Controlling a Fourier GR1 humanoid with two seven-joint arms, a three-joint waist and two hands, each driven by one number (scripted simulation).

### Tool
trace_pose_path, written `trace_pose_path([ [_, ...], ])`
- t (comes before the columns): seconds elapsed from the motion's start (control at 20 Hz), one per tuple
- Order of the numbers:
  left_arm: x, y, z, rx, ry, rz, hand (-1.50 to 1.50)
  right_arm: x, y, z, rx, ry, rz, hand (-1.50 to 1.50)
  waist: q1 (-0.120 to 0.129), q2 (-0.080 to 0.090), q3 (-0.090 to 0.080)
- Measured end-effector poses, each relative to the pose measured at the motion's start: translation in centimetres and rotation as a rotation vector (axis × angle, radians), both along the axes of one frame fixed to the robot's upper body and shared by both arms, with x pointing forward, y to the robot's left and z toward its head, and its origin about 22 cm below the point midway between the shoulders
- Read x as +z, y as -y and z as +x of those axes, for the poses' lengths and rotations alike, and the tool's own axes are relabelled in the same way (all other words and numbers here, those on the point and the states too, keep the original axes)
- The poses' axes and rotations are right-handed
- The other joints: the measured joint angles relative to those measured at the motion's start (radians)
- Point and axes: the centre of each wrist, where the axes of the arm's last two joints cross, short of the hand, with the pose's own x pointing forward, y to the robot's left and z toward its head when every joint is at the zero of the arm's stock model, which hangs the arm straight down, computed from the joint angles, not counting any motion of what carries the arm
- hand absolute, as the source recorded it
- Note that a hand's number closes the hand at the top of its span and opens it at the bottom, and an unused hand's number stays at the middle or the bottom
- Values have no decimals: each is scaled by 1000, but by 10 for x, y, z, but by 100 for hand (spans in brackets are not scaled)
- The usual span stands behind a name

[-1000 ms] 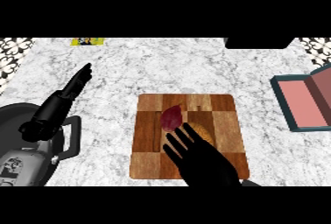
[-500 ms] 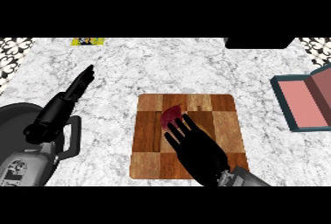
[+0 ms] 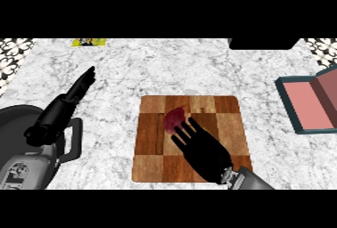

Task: Pick the croissant from the cutting board and place it in the cardboard box

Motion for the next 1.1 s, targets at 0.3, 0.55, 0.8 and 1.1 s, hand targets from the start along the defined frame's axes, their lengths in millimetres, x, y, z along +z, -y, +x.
trace_pose_path([
  [0.3, 6, 1, 2, 2, 9, -3, 0, -16, 6, 10, -27, 37, -27, -150, 0, -1, 0],
  [0.55, 5, 5, -1, -1, 8, -6, 0, -18, 3, 30, -46, 29, -21, -150, 1, -1, 0],
  [0.8, 3, -1, -5, 3, 4, -6, 0, -28, 15, 40, -6, 11, -27, 150, 2, -3, 0],
  [1.1, 1, -1, 2, 1, 9, -6, 0, -37, 19, 46, 122, 60, 31, 150, 1, -7, -1],
])
